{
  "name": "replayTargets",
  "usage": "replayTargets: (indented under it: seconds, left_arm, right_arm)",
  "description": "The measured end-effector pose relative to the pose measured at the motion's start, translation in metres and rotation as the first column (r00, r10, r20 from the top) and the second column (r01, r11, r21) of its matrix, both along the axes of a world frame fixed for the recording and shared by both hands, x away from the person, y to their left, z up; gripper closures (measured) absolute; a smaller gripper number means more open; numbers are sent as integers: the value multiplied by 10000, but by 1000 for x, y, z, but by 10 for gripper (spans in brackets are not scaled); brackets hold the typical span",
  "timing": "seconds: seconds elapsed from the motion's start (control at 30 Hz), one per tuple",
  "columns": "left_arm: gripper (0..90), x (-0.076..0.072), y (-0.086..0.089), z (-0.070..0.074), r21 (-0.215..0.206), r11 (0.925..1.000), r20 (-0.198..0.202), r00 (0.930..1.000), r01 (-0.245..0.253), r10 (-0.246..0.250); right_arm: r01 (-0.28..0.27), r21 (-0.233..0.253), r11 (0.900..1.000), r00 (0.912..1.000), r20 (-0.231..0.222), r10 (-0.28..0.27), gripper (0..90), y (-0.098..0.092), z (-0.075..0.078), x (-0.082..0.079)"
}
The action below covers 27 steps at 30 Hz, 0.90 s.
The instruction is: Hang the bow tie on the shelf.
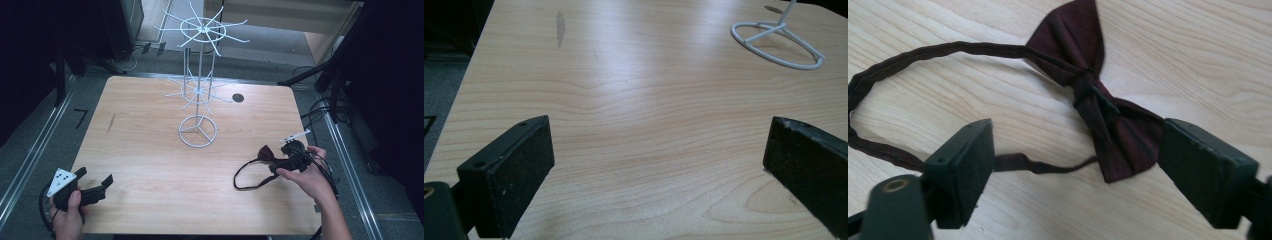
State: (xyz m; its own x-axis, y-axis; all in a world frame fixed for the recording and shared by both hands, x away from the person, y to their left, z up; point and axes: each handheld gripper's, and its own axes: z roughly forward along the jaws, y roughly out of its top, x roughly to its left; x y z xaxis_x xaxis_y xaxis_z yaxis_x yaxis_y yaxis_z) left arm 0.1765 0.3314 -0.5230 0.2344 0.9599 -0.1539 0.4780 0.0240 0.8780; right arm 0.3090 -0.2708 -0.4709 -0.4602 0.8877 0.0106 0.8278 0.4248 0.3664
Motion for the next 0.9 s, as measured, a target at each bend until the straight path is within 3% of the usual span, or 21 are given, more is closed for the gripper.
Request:
replayTargets:
  seconds: [0.2, 0.37, 0.47, 0.57, 0.77, 0.9]
  left_arm:
    - [4, 0, 0, 0, -31, 10000, -52, 10000, 37, -38]
    - [4, 0, 0, 0, -16, 10000, -70, 10000, 46, -46]
    - [4, 0, 0, 0, -30, 10000, -67, 10000, 46, -46]
    - [4, 1, 0, 0, -18, 10000, -87, 10000, 45, -45]
    - [4, 1, 0, 0, -22, 10000, -128, 9999, 36, -37]
    - [4, 1, 1, 0, -23, 10000, -137, 9999, 32, -32]
  right_arm:
    - [-354, -464, 9983, 9958, -865, 313, 96, 17, -7, 16]
    - [-163, -997, 9949, 9961, -877, 75, 106, 20, -14, 29]
    - [2, -1257, 9921, 9937, -1110, -142, 127, 18, -22, 37]
    - [259, -1492, 9885, 9899, -1342, -462, 225, 16, -26, 44]
    - [464, -1229, 9913, 9794, -1895, -694, 409, 15, -29, 51]
    - [760, -1374, 9876, 9776, -1846, -1009, 517, 14, -30, 53]
